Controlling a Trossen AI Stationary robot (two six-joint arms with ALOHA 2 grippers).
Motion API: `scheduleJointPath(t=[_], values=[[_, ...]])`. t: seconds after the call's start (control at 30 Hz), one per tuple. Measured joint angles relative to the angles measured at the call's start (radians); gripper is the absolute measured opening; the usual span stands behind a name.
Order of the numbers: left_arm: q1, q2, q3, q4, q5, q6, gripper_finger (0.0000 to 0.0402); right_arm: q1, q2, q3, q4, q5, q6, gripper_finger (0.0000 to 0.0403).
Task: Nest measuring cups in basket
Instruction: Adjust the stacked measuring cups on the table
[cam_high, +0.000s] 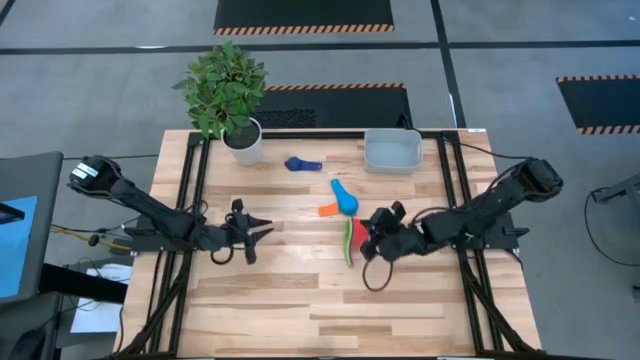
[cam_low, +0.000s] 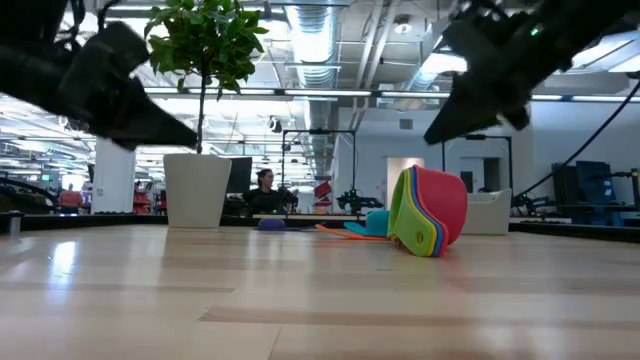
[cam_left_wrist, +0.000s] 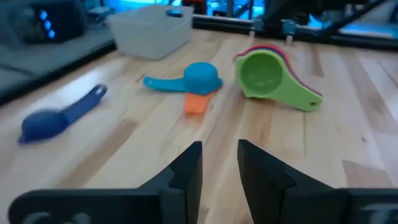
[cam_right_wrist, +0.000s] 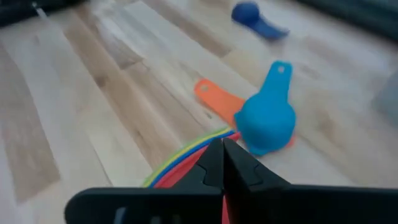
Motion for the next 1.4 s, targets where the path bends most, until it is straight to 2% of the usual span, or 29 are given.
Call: scheduleJointPath(t=[0.13,0.27,0.4,0.53,0.67,0.77,0.93,1.17,1.4], values=[[0.037,0.007,-0.019,0.032,0.024,-0.049,0.0091,-0.053,-0.002,-0.014,0.039,-0.042,0.107,0.0021],[0.056,0.035,-0.012,0.048,0.083,-0.058,0.0091,-0.054,-0.002,0.004,0.114,-0.058,-0.002,0.0027],[0.057,0.077,-0.011,0.057,0.079,-0.094,0.0091,-0.089,0.054,0.015,0.231,-0.181,-0.112,0.0011],[0.057,0.118,-0.011,0.057,0.076,-0.147,0.0091,-0.123,0.136,0.013,0.273,-0.259,-0.113,0.0008],[0.057,0.153,-0.011,0.06,0.06,-0.158,0.0091,-0.114,0.143,0.016,0.166,-0.255,-0.032,0.0017],[0.057,0.161,-0.011,0.061,0.053,-0.159,0.0091,-0.083,0.111,0.015,0.091,-0.213,0.013,0.0016],[0.057,0.163,-0.011,0.058,0.052,-0.16,0.0091,-0.039,0.039,0.013,0.023,-0.209,0.045,0.0009],[0.057,0.163,-0.011,0.06,0.057,-0.165,0.0091,0.024,-0.012,0.015,-0.241,-0.16,0.272,0.0014],[0.057,0.163,-0.011,0.059,0.058,-0.168,0.0091,0.12,0.019,0.017,-0.323,-0.086,0.419,0.0007]])
